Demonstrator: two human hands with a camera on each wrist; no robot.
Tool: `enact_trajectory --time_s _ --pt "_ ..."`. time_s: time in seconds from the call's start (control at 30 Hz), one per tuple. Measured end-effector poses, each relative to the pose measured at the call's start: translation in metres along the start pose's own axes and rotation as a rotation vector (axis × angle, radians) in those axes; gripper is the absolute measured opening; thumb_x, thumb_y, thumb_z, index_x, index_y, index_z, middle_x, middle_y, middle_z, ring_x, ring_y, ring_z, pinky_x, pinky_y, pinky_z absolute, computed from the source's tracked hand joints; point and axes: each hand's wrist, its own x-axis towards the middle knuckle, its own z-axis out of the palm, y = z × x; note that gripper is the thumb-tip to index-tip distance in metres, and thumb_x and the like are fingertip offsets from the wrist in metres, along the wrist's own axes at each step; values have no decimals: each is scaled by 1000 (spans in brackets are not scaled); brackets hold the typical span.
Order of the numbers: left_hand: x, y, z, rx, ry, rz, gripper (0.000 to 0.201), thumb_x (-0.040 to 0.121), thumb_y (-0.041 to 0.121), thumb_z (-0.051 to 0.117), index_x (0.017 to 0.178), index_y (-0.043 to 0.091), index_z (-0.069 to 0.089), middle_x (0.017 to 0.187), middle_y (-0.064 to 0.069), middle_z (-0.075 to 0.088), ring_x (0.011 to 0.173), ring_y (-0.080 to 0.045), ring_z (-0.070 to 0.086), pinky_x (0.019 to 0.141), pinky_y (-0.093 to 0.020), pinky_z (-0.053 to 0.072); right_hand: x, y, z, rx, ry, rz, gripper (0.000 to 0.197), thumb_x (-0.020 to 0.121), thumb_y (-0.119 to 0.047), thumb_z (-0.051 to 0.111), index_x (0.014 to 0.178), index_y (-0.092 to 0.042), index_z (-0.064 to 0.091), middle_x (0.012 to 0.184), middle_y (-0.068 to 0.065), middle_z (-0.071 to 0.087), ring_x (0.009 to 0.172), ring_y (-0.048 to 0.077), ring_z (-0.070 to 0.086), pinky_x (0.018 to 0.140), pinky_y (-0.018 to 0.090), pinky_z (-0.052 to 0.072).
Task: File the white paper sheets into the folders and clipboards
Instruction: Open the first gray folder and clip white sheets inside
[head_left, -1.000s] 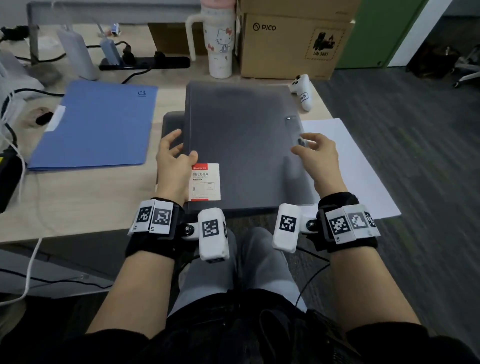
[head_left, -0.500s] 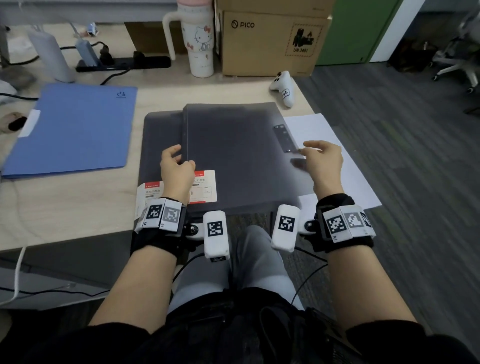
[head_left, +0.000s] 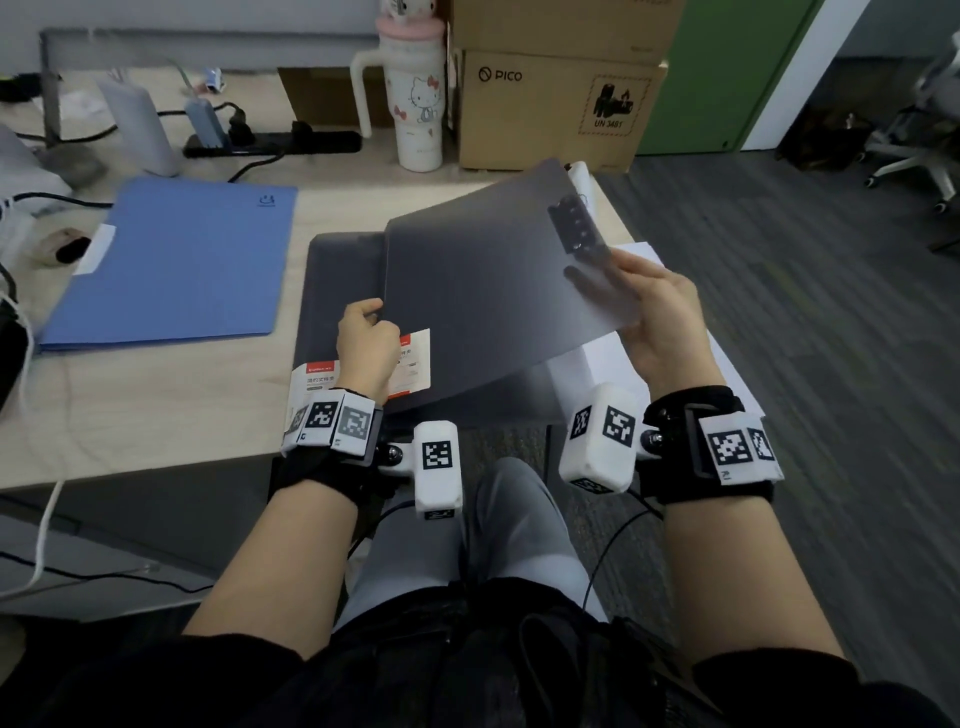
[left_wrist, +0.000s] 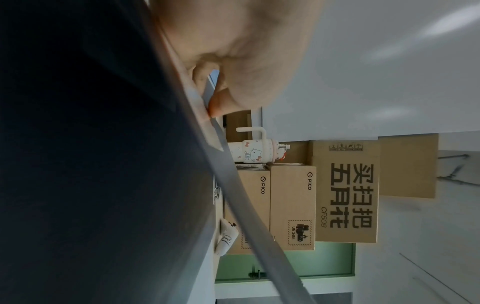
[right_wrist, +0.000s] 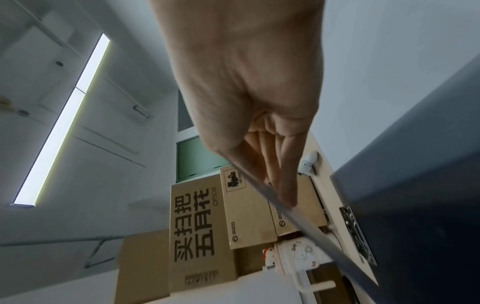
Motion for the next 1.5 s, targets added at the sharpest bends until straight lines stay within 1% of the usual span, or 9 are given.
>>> enact_trajectory --time_s 0.2,0.47,0.63,0.73,0.8,0.93,1.1,1.3,1.5 --pt "-6 7 -13 18 -127 -15 49 92 10 50 139 9 40 138 -9 50 121 -24 54 106 -38 42 -8 -2 45 -68 -120 -100 25 95 -7 51 117 1 60 74 -4 73 67 11 68 64 26 57" --pt "-10 17 -43 48 -314 29 41 96 26 51 134 13 48 127 -8 58 100 -16 56 78 -21 47 -20 -11 115 -242 -349 -109 20 101 -19 41 110 -16 59 89 -5 67 70 -1 66 57 14 49" --pt "-15 33 -79 -78 -456 36 39 95 39 50 125 15 56 124 -7 64 113 -29 62 98 -44 50 -24 -2 159 -317 -447 -134 41 98 -26 47 137 -12 47 135 8 55 124 20 54 95 31 49" --pt "-18 41 -101 -208 -473 61 37 99 39 40 113 12 61 98 3 73 88 -17 70 82 -37 56 -27 9 187 -366 -526 -159 45 95 -24 55 137 -13 46 141 2 51 131 12 47 110 32 40" --pt "-20 45 -119 -294 -432 72 39 102 40 30 101 18 62 82 7 70 74 -12 66 66 -28 56 -30 18 205 -408 -596 -148 48 93 -24 58 138 -15 46 137 -5 53 125 5 50 97 11 44" --pt "-17 46 -156 -538 -323 81 63 97 56 16 99 27 71 104 0 71 100 -22 61 83 -37 50 -33 39 232 -503 -693 -140 48 88 -23 64 134 -15 51 128 -8 53 110 -5 48 76 -5 39" --pt "-8 30 -194 -724 -166 92 69 94 62 20 112 15 67 114 -8 70 108 -24 65 100 -41 46 -32 66 266 -724 -779 -139 51 84 -27 70 131 -15 56 137 0 53 124 3 43 100 16 34" --pt "4 1 -222 -649 91 26 27 95 21 41 90 11 66 73 0 72 62 -11 66 59 -22 51 -35 91 287 -919 -850 -70 53 85 -34 67 133 -18 53 143 -1 48 134 13 40 105 26 35" --pt "18 -31 -242 -558 183 -113 27 83 4 47 96 2 70 99 -17 72 95 -33 66 92 -40 51 -26 108 292 -990 -817 -18 54 84 -31 69 133 -15 53 141 4 49 132 16 43 103 30 38"
